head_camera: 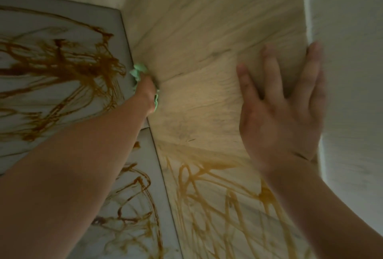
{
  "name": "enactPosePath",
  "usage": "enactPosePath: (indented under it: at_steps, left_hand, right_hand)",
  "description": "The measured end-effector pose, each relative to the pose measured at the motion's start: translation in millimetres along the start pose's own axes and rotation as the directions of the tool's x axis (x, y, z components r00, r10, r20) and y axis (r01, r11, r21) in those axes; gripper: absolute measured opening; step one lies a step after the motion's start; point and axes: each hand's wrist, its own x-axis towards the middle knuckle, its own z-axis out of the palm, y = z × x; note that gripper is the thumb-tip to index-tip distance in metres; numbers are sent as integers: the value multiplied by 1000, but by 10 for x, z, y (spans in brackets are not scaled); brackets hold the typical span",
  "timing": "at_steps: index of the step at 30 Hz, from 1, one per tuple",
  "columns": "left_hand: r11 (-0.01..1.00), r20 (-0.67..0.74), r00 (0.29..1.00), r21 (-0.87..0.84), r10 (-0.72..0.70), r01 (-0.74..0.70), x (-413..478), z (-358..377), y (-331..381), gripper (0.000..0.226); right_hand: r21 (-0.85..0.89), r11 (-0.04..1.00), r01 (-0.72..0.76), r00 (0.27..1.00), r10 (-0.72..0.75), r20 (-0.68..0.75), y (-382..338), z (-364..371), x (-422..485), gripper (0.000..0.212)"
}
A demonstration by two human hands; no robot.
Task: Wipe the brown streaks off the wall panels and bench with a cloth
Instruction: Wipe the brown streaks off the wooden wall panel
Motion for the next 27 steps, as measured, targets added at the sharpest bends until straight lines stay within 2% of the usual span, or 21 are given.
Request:
enactPosePath:
  at_steps: [3,5,9,10,11,12,14,15,16,17,19,21,23,25,27]
  left_hand:
    - [992,42,992,39,117,-119,1212,-324,-142,104]
    - [993,30,995,61,95,-97,1393,-407,-439,106]
    - [996,29,997,56,-66,64,45,-70,-698,94]
    - [996,80,996,73,-48,42,-409,90,-715,86]
    - [992,119,992,121,33,-48,-864,248,-730,78]
    - [963,165,972,184,169,-199,-1258,391,-753,73]
    - [763,319,859,403,401,-506,-1816,556,-827,72]
    - [667,367,819,476,441,-573,-1872,554,-855,72]
    - [625,380,803,503,460,-597,-1828,533,-840,71]
    - [628,354,808,508,472,-590,-1681,480,-789,70]
    - [797,199,871,352,449,-491,-1287,399,-631,66]
    - [925,41,944,193,327,-328,-735,278,-542,68]
    - [976,-14,984,131,175,-172,31,82,-635,80]
    - [994,-2,998,92,60,-59,552,-57,-722,95]
    - [996,9,1000,84,-24,23,431,19,-655,93]
  right_hand:
    - [12,1000,18,1000,-18,15,13,-1,-14,52]
    - [5,1000,14,1000,-14,-2,7,1,-11,50]
    - [55,998,-3,1000,3,6,4,-30,6,47]
    - [66,998,-4,1000,3,10,12,-34,13,46]
    - [78,997,-7,1000,6,14,25,-55,14,46]
    - [95,995,-8,1000,7,16,28,-73,17,46]
    - [114,993,-1,999,-4,44,25,-66,19,47]
    - [116,993,-1,998,-6,57,26,-62,20,48]
    - [110,994,2,998,-9,57,29,-59,23,48]
    - [104,995,3,999,-8,47,25,-48,28,47]
    - [78,997,11,1000,-13,26,19,-6,11,46]
    - [56,998,29,999,-31,36,17,33,-18,47]
    - [63,998,14,999,-17,40,13,28,-14,48]
    - [77,997,-6,999,3,32,19,4,-5,46]
    - [102,995,-17,1000,15,17,8,17,2,46]
